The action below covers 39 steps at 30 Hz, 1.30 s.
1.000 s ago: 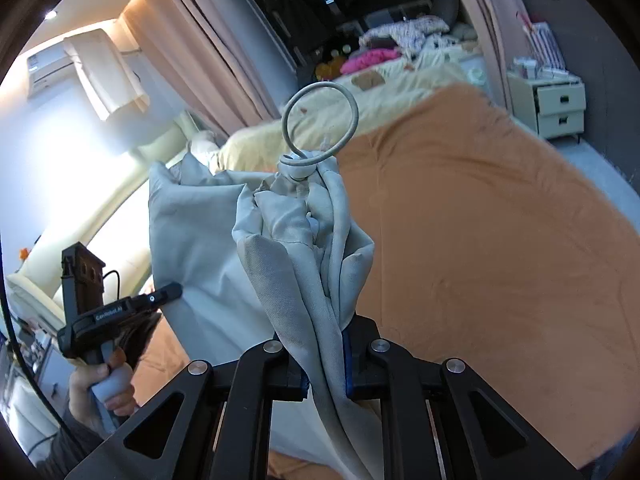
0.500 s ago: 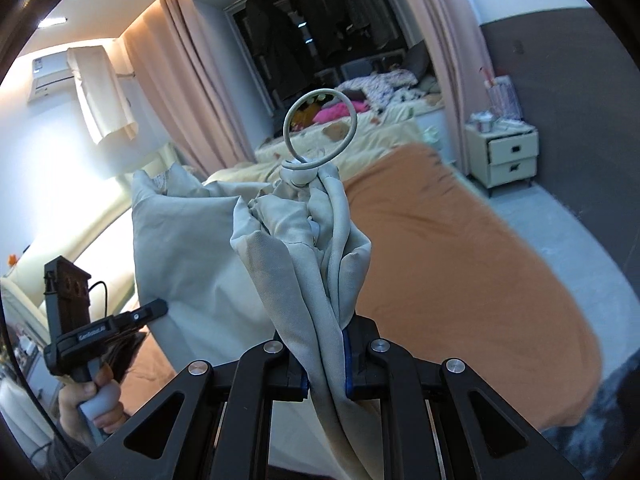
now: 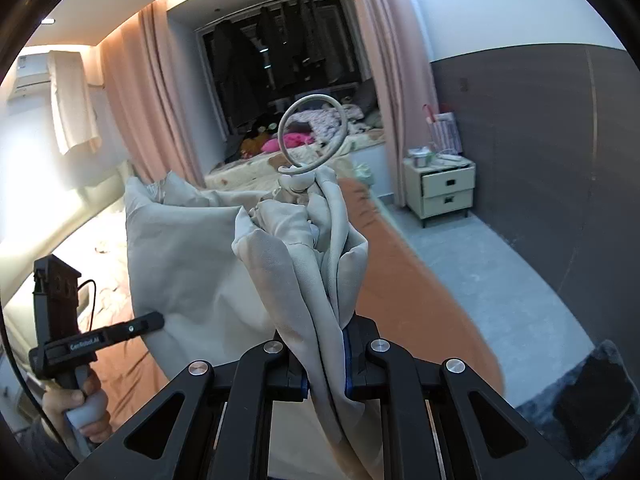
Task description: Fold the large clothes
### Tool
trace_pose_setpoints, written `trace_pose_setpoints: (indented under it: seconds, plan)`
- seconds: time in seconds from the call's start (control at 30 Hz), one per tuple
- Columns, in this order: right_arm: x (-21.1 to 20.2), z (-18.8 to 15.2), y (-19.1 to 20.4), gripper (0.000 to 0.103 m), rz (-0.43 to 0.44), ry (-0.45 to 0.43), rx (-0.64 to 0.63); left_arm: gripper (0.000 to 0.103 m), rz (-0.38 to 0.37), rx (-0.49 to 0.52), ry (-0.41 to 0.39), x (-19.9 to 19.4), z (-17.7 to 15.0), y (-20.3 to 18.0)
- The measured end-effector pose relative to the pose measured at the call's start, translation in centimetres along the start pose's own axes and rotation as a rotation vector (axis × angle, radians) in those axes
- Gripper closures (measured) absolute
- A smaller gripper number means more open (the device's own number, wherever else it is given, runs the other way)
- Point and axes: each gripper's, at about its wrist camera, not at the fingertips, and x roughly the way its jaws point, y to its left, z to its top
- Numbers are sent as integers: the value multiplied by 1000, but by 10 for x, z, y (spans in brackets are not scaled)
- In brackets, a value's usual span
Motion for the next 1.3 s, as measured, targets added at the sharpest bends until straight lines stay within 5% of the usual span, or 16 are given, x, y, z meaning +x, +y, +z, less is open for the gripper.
trace_pose_setpoints:
  seconds: [0.27, 0.47, 0.8, 1.2, 1.27, 1.3]
  plan:
    - [-13, -3, -39, 91, -78, 10, 15, 90, -24, -13, 78, 59, -1, -7]
    - [11, -10, -76, 91, -134, 50, 47, 90, -33, -43, 176, 130, 4, 25]
    - [113, -29, -139, 91, -215, 106, 120, 90, -27, 9, 312, 243, 20, 77]
    - [245, -18, -175, 91, -291, 228, 118, 89, 41, -8, 408, 316, 28, 153]
    - [270, -23, -181, 85, -320, 254, 140, 88, 82, 3, 458, 327, 24, 166]
    - [282, -26, -184, 74, -338, 273, 157, 88, 112, 11, 483, 332, 23, 174]
